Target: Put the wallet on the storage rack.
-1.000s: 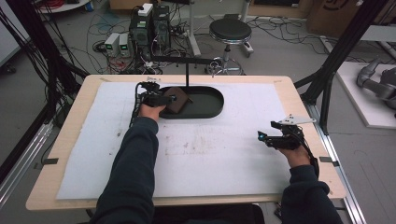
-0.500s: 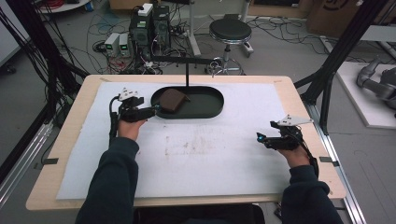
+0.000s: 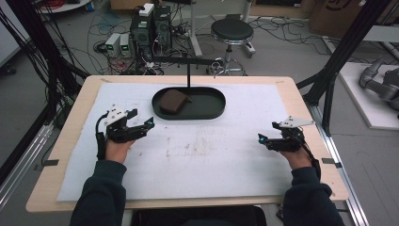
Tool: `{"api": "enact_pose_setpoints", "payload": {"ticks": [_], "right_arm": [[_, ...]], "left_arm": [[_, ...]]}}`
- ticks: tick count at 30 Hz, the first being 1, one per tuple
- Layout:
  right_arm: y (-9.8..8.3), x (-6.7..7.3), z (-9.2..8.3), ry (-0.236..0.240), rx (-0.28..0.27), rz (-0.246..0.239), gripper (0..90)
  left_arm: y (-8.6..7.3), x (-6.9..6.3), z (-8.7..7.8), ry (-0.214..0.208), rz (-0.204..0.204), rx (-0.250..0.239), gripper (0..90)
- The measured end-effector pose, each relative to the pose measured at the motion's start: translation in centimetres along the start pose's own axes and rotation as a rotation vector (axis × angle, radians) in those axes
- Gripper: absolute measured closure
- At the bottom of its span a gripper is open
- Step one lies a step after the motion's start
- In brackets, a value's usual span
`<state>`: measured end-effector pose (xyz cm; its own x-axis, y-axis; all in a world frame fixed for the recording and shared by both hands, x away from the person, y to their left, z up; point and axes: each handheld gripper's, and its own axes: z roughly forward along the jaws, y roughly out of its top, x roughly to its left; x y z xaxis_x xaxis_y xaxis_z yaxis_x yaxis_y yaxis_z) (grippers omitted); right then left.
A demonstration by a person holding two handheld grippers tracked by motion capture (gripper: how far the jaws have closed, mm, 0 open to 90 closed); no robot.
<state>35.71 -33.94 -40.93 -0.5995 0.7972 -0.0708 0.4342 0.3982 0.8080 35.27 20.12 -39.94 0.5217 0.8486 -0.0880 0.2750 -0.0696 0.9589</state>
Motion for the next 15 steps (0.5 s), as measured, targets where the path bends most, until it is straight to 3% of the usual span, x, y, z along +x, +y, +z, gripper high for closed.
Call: {"api": "enact_pose_setpoints", "payload": {"ticks": [15], "right_arm": [[0.2, 0.8, 0.0, -0.012, 0.019, -0.01, 20.9]], "left_arm": [[-1.8, 1.1, -1.0, 0.002, -0.026, 0.02, 23.0]]}}
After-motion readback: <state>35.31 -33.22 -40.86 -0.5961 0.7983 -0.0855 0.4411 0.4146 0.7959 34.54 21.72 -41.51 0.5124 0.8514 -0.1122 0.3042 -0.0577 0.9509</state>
